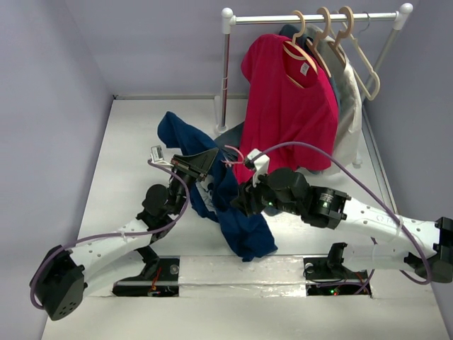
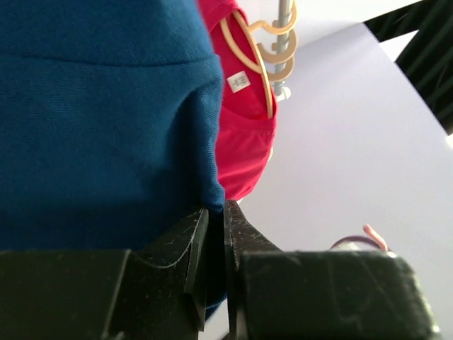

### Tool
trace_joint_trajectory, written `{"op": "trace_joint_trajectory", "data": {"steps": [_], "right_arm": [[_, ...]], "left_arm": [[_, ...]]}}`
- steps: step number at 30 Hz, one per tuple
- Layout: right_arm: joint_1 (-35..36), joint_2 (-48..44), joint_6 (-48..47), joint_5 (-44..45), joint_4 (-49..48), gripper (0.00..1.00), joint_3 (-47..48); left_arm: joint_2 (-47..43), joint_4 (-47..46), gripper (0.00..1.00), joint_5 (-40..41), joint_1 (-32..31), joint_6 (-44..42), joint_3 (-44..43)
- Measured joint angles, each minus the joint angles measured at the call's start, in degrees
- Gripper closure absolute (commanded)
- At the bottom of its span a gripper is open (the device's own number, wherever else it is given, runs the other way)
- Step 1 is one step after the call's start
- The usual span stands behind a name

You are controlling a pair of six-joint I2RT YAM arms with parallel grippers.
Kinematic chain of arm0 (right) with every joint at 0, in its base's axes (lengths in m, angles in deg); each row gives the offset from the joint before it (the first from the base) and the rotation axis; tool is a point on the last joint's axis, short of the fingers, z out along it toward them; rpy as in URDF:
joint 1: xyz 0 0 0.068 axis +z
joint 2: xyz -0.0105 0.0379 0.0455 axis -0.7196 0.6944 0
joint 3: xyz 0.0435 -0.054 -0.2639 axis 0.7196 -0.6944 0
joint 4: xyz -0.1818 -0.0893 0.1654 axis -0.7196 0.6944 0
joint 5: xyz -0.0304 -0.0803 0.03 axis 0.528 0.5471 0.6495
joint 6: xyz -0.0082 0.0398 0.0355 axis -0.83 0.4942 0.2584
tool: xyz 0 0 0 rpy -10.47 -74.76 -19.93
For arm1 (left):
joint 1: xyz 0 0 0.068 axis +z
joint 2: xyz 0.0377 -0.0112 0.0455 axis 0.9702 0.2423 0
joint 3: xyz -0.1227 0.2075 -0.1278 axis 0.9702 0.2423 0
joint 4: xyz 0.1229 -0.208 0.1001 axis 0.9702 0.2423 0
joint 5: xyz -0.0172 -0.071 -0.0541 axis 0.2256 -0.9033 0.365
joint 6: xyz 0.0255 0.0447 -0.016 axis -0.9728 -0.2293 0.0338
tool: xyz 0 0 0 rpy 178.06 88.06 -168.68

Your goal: Place the t-shirt on the hanger

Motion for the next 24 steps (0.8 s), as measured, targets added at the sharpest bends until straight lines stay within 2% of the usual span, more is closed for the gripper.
{"op": "trace_joint_trajectory", "data": {"steps": [1,4,6,12,16,24], "right_arm": [[-0.28,-0.11,-0.13,-0.44,-0.15,0.29,0.11],[-2.05,-0.9,-0.15,-2.51,-0.48,0.27,0.96],[-2.82,-1.49,-0.13,-4.04,-0.81,0.31,1.46],[-3.04,-2.05,0.33,-5.33,-1.16,0.34,1.25],[-3.89,-1.99,0.28,-5.64,-1.86,0.48,0.42],[-9.2,-0.04,0.85,-10.08,-7.21,0.52,-0.68]], "left_arm": [[-0.7,0.79,1.0,-0.04,0.07,0.0,0.33],[-3.08,2.75,1.0,-0.09,0.07,-0.02,0.79],[-4.57,3.54,1.0,-0.11,0.07,-0.02,0.81],[-6.43,4.57,1.0,-1.03,0.22,0.22,0.81],[-6.95,5.42,1.0,-1.64,0.26,0.48,0.81],[-7.39,5.44,1.0,-2.69,0.26,1.14,0.81]]}}
